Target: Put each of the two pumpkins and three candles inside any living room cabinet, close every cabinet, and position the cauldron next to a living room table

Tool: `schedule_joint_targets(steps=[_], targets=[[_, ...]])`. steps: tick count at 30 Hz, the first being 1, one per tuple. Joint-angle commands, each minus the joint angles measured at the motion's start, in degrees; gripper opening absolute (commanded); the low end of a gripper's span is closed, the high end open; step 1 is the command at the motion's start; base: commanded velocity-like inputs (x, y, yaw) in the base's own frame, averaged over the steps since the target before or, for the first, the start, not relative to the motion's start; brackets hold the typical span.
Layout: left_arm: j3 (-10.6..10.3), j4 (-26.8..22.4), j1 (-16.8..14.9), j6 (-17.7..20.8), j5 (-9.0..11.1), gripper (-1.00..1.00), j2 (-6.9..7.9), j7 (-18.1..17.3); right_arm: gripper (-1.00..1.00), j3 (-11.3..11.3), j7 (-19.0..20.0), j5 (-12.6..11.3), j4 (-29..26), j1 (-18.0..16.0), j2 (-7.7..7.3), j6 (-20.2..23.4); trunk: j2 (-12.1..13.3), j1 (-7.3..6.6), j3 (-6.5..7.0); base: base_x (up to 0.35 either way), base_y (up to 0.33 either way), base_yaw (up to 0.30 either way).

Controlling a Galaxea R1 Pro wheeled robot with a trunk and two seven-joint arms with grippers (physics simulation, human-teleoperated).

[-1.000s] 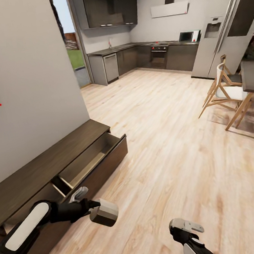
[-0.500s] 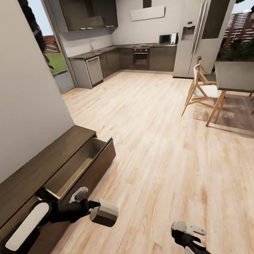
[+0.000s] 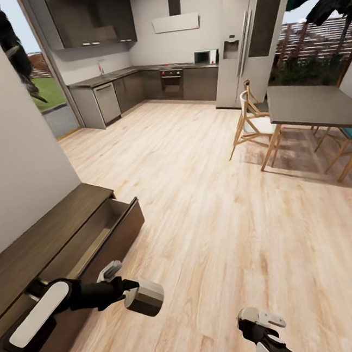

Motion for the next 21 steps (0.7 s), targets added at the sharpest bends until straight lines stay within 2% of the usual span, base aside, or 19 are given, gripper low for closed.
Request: schedule_joint_targets(steps=[1,11,14,16,18,19,21], targets=[[-0.1,0.0,0.0,-0.1,0.9,-1.00,0.05,0.5,-1.00,0.5,-0.4,-0.4,-0.1,-0.1,-0.05,0.0,0.4,-0.22,0.13,0.000,0.000,-0.259],[-0.4,0.5,-0.1,-0.1,0.8,-1.00,0.01,0.5,-1.00,0.4,-0.5,-0.5,0.0,0.0,-0.05,0.0,4.4,-2.42,1.93,0.000,0.000,-0.259],[-0.4,1.2,-0.1,-0.2,0.3,-1.00,-0.99,0.8,-1.00,0.4,-0.5,-0.5,0.0,0.0,-0.05,0.0,5.6,-3.08,2.47,0.000,0.000,-0.259],[-0.3,3.1,-0.1,-0.2,-1.3,-1.00,-2.19,1.8,-1.00,0.4,-0.5,-0.5,0.0,0.0,-0.05,0.0,6.4,-3.52,2.83,0.000,0.000,-0.259],[-0.2,4.8,-0.1,-0.2,-3.6,-1.00,-4.14,3.1,-1.00,0.4,-0.5,-0.5,0.0,0.0,-0.10,0.0,7.2,-3.96,3.19,0.000,0.000,-0.259],[-0.1,5.7,-0.2,-0.2,-5.7,-1.00,-5.68,3.9,-1.00,0.4,-0.5,-0.5,0.0,0.0,-0.12,0.0,7.6,-4.18,3.37,0.000,0.000,-0.259],[0.0,7.0,-0.3,-0.2,-8.8,-1.00,-7.53,4.6,-1.00,0.4,-0.5,-0.5,0.0,0.0,-0.13,0.0,8.4,-4.62,3.73,0.000,0.000,-0.259]])
